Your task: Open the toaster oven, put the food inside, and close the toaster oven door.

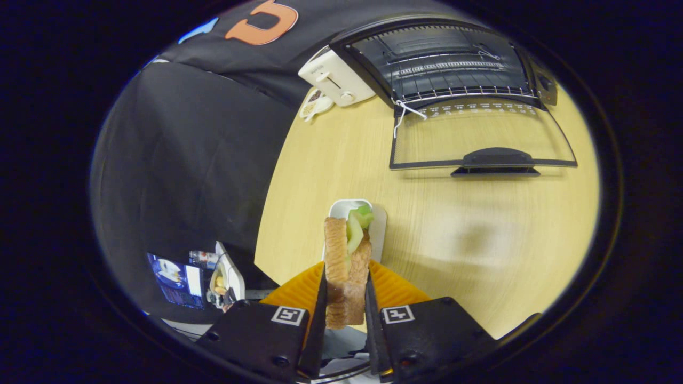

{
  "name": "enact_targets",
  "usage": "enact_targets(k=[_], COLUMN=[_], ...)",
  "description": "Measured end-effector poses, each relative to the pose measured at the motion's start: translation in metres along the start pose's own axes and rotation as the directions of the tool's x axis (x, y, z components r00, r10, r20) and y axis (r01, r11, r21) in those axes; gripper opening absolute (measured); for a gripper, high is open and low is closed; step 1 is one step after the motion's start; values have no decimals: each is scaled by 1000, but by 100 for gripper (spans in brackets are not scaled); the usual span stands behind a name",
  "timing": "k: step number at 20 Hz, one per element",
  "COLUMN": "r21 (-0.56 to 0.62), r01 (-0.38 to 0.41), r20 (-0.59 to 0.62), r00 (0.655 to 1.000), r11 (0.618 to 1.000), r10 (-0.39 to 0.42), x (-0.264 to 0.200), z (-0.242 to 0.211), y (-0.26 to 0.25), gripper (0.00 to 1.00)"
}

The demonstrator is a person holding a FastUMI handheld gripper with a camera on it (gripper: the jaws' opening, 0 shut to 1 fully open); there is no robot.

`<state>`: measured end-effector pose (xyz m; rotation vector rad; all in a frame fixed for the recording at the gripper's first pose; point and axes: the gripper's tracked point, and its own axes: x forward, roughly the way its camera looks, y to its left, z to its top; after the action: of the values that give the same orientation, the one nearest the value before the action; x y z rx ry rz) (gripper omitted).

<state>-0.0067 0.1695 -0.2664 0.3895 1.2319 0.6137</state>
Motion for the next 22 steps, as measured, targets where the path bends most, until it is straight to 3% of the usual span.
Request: enact_targets(k=[3,7,15,17,22], r21=[18,-8,-192,-193,-91], r01=[-89,-269,-250,-268,-281], r20=[19,29,264,338,483], r00=[996,963,918,885,827], r11=[996,963,949,944,955], r10=[88,269,296,320,289], x=[-15,-27,-38,-45,-55], z=[5,14,52,65,98], y=[11,23,14,20,6], gripper=[39,39,39,39,39])
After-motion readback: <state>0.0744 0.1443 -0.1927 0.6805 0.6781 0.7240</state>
